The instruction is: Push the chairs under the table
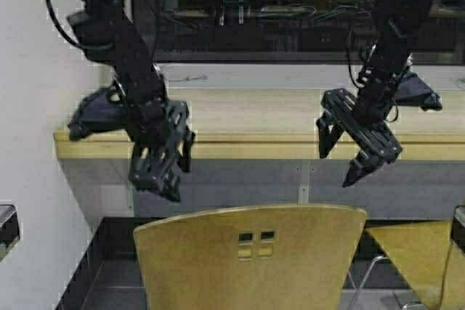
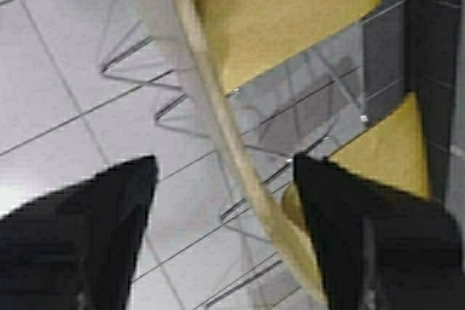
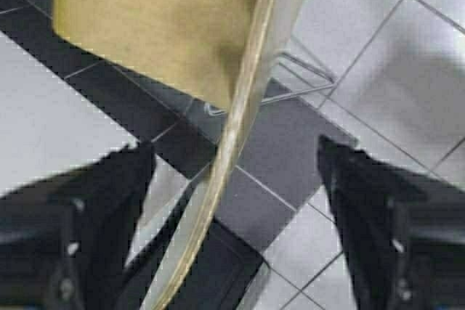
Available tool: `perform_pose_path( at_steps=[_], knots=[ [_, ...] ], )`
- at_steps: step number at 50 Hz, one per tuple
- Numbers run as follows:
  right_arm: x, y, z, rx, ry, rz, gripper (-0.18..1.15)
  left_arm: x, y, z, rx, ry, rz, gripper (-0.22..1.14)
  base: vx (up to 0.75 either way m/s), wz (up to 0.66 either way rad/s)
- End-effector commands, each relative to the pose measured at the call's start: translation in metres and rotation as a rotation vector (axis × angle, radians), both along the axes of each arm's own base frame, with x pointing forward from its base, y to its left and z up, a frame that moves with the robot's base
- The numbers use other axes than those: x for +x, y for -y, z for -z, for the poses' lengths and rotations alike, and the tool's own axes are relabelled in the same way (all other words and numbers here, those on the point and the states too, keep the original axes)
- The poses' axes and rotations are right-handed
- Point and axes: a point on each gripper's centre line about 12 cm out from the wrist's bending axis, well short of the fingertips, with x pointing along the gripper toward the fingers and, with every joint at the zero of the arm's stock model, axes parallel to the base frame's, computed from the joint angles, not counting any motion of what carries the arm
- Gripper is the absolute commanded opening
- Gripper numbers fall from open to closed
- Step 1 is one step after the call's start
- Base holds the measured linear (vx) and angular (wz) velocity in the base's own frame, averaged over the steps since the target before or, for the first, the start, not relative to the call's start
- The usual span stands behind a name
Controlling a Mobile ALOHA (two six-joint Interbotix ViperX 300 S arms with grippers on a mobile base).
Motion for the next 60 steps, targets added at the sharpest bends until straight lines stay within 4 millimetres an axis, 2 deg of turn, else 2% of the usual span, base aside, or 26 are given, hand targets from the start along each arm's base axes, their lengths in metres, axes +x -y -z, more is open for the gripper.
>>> perform_pose_path(
  at_steps=[1, 19, 30, 41, 60],
  knots=[
    [0.014, -0.003, -0.003, 0.003, 0.03, -0.008, 0.99, 0.01, 0.01, 0.001, -0.018, 0.012, 0.001, 0.91, 0.0, 0.0],
    [0.018, -0.004, 0.026, -0.007, -0.015, -0.004, 0.99, 0.022, 0.019, 0.027, -0.008, -0.009, 0.0, 0.91, 0.0, 0.0],
    [0.024, -0.006, 0.043, -0.01, -0.037, -0.007, 0.99, 0.022, 0.015, 0.042, 0.007, -0.036, -0.008, 0.91, 0.0, 0.0],
    [0.036, -0.009, 0.066, -0.013, -0.047, -0.008, 0.99, 0.04, -0.001, 0.06, 0.015, -0.047, -0.066, 0.91, 0.0, 0.0],
    [0.06, -0.014, 0.095, -0.017, -0.031, -0.018, 0.99, 0.072, 0.003, 0.093, 0.007, -0.034, -0.091, 0.91, 0.0, 0.0]
  ],
)
